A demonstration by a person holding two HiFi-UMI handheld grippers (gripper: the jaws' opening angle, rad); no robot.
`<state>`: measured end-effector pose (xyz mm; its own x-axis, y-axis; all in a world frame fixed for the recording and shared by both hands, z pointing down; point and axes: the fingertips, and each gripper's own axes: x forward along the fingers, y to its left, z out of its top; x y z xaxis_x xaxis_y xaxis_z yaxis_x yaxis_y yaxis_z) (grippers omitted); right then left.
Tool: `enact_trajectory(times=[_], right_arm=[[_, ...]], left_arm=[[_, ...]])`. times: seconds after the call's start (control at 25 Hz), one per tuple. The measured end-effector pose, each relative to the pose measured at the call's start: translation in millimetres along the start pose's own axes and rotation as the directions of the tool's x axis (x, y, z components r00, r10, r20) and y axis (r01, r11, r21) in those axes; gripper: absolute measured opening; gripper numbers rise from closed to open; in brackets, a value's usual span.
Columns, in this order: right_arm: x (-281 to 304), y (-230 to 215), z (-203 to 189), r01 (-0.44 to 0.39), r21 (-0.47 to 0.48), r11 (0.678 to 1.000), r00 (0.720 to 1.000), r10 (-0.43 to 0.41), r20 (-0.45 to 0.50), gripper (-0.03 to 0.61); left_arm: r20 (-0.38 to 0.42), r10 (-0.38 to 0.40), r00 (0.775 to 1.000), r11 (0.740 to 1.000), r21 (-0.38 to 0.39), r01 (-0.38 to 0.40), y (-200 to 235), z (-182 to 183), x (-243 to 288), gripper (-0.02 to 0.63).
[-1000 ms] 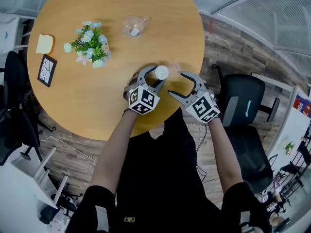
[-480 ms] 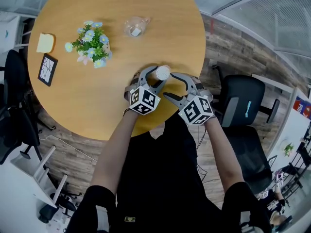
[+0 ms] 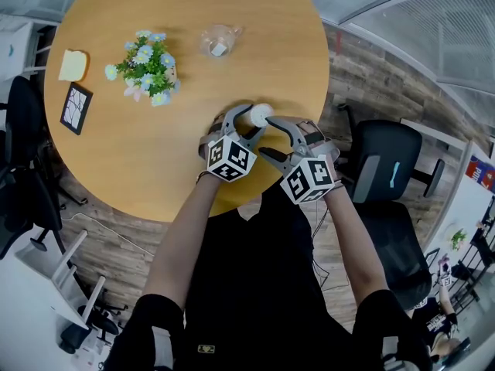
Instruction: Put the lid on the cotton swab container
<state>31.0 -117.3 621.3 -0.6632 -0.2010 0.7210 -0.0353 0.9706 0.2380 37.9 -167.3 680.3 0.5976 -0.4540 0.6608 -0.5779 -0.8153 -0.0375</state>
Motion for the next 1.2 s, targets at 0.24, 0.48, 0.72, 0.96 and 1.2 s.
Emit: enact_trajectory(times=[0.24,0.48,0.72,0.96,1.2], right_arm=[[9,9,2,-0.036,-0.06,0.998,0.999,0.034,-0.025,0.313],[15,16,-2,-0.047,-0.129,0.991,0.997,0.039,-0.065,0.326],[16,17,-2,-0.043,-0.101,0.994,0.998,0.039,-0.046,0.33],[19,15,-2,-0.032,-0.103,0.994,0.999,0.029,-0.034,0.33],[8,10,7,0.007,-0.029,1.0,0.999,-0.006,0.032,0.33]], left_arm=[[-0.001,-0.006,1.0,1.0,0.001,0.006,-1,0,0,0.241],[-0.003,-0.004,1.0,1.0,0.005,0.004,0,0,0,0.241],[-0.002,-0.005,1.0,1.0,0.007,0.005,-1,0,0,0.241],[-0.003,-0.003,1.0,1.0,0.008,0.003,0,-1,1,0.241],[-0.009,-0.014,1.0,1.0,0.008,0.015,-2,-2,1,0.241]])
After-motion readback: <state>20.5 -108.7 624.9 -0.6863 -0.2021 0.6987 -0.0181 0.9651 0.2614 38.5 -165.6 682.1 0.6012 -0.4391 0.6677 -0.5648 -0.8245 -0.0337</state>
